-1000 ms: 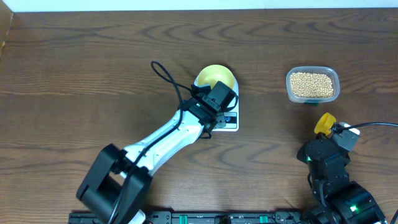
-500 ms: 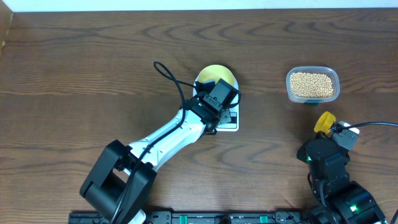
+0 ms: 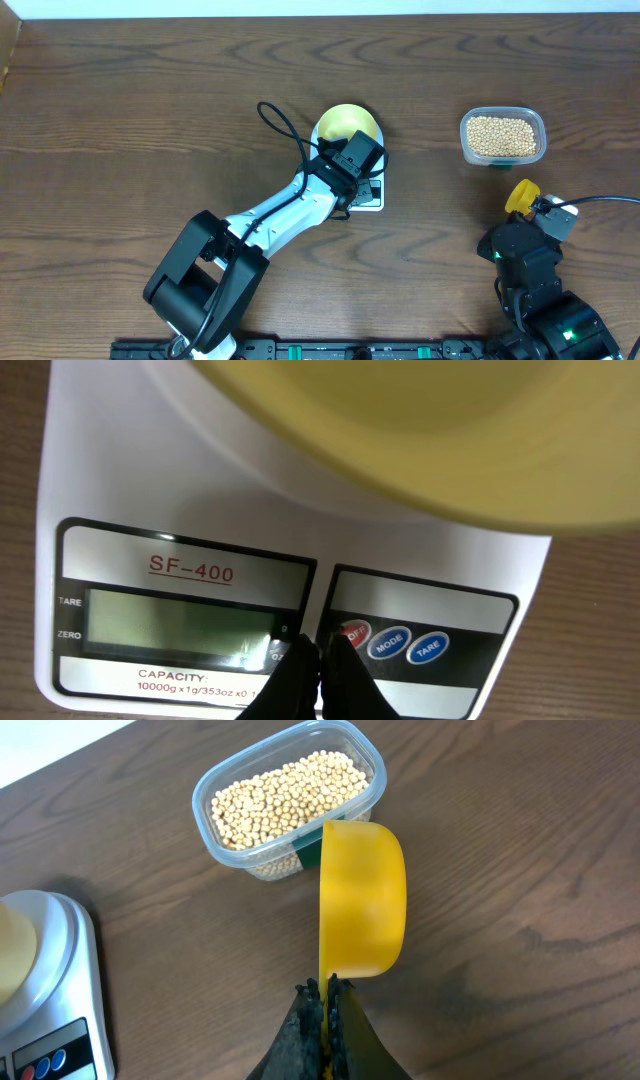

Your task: Scoop item into bowl and weigh 50g on scale

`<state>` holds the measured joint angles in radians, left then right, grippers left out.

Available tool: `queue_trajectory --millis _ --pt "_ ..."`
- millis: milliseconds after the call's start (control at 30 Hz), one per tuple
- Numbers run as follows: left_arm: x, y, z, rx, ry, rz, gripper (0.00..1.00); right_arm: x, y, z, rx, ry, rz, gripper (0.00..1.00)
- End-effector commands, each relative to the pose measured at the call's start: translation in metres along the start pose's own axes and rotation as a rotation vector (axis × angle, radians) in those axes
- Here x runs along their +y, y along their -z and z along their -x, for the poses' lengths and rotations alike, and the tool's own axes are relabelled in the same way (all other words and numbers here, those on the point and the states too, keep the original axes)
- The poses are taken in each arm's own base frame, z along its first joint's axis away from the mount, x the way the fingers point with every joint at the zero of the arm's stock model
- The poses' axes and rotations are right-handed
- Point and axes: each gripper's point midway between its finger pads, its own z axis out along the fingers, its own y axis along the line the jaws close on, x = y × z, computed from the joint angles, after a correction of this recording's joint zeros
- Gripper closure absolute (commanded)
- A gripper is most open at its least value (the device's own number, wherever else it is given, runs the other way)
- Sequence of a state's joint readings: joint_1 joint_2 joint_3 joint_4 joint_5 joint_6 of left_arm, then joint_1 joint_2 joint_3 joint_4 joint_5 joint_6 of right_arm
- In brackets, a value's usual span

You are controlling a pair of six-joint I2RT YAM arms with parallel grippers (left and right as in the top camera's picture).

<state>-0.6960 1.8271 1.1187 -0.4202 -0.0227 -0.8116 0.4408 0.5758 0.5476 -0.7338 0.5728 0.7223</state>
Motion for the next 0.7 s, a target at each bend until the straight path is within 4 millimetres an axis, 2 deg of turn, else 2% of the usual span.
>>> queue_trajectory --millis 0,667 --pt "-0.001 -0.001 -0.005 0.019 -0.003 -0.004 0.93 0.0 0.002 0.008 -0.021 -0.001 -0.005 0.99" --pt "0.002 -0.014 -0.008 0.031 -0.004 0.011 0.93 -0.001 0.002 0.007 -0.017 0.002 -0.008 0.99"
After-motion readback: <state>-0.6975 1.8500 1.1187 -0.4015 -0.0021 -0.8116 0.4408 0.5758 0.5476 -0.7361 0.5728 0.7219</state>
